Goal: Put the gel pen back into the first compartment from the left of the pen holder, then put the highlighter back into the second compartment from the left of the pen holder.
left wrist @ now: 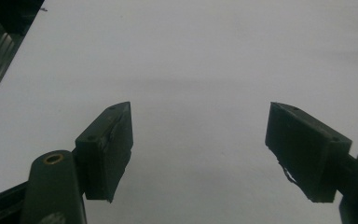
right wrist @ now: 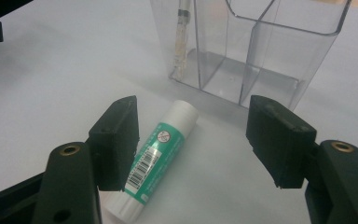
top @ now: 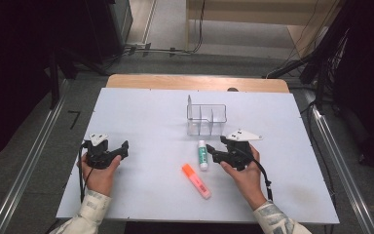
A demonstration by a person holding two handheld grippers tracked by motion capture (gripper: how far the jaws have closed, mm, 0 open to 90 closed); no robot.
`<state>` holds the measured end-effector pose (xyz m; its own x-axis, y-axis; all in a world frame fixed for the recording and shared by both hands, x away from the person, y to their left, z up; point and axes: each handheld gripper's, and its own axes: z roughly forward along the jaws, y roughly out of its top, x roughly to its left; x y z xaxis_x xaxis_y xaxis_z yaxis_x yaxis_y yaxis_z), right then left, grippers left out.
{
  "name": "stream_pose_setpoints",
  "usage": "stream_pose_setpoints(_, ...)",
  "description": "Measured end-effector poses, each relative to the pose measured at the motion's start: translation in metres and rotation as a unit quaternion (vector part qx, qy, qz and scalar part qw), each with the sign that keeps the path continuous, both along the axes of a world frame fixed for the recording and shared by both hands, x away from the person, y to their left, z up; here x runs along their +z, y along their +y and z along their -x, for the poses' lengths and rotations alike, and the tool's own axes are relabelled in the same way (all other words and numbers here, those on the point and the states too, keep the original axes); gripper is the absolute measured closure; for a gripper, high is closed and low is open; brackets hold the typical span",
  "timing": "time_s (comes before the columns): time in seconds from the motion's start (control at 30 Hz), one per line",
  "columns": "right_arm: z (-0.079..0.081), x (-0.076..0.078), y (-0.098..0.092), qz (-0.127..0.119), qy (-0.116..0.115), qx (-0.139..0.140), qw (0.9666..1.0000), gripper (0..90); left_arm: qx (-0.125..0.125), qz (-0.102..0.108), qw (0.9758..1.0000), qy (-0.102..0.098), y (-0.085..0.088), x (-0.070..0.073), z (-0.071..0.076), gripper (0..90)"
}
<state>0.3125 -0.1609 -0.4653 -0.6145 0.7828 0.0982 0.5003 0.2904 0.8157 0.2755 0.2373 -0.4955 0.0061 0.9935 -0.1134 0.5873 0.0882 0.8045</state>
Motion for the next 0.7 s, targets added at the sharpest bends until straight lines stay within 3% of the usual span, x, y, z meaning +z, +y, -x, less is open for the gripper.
stream_pose_setpoints(0.7, 0.0041, -0.0030, -0.0031, 0.002, 0.007, -0.002, 1.0000, 33.3, -0.006, 0.000, 1.0000, -0.001, -0.0025, 0.0006, -0.0028, 23.5)
